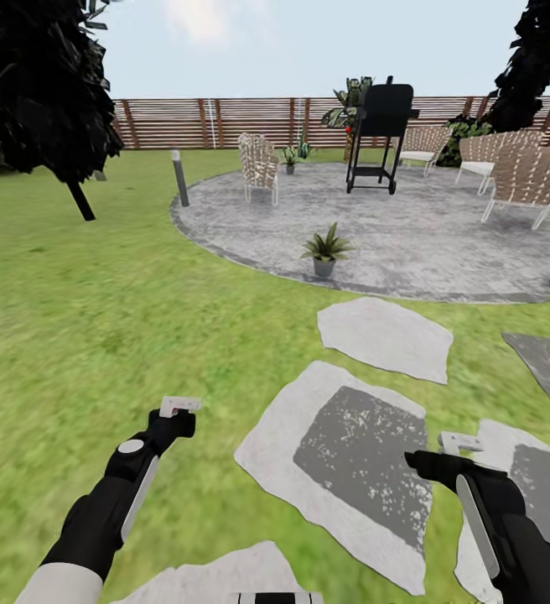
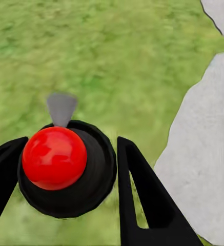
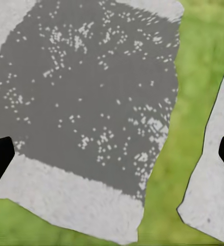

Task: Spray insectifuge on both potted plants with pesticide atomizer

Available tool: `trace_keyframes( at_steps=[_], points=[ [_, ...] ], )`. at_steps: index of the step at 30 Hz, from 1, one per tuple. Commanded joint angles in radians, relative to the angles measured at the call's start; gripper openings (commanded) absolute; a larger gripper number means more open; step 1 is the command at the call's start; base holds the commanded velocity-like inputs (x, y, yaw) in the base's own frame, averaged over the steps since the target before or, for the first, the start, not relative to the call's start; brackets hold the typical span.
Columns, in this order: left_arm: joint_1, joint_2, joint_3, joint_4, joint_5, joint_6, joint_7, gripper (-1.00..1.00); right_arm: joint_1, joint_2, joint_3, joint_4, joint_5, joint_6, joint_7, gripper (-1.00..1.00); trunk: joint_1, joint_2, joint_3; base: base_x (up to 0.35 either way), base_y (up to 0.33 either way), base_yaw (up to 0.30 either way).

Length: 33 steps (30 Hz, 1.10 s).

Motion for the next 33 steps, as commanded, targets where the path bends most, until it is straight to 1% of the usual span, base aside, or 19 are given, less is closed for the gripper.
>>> trace_keyframes(
  at_steps=[1,17,21,33],
  points=[
    [0.000,0.001,0.000,-0.002,-0.004,0.005,-0.003,-1.00,-0.001,0.000,-0.001,-0.001,-0.006,0.005,0.000,1.00,0.000,0.000,0.000,0.022,0.000,-0.243],
    [0.000,0.001,0.000,-0.003,-0.004,0.007,-0.003,-1.00,-0.001,0.000,-0.001,-0.001,-0.005,0.004,0.000,1.00,0.000,0.000,0.017,0.007,0.001,-0.203],
    [0.000,0.001,0.000,-0.003,-0.004,0.007,-0.003,-1.00,-0.001,0.000,-0.001,-0.001,-0.005,0.005,0.000,1.00,0.000,0.000,0.020,0.226,0.127,-0.109],
    [0.000,0.001,0.000,-0.003,-0.004,0.007,-0.003,-1.00,-0.001,0.000,-0.002,-0.001,-0.004,0.006,0.000,1.00,0.000,0.000,0.021,0.308,0.158,-0.008]
  ],
)
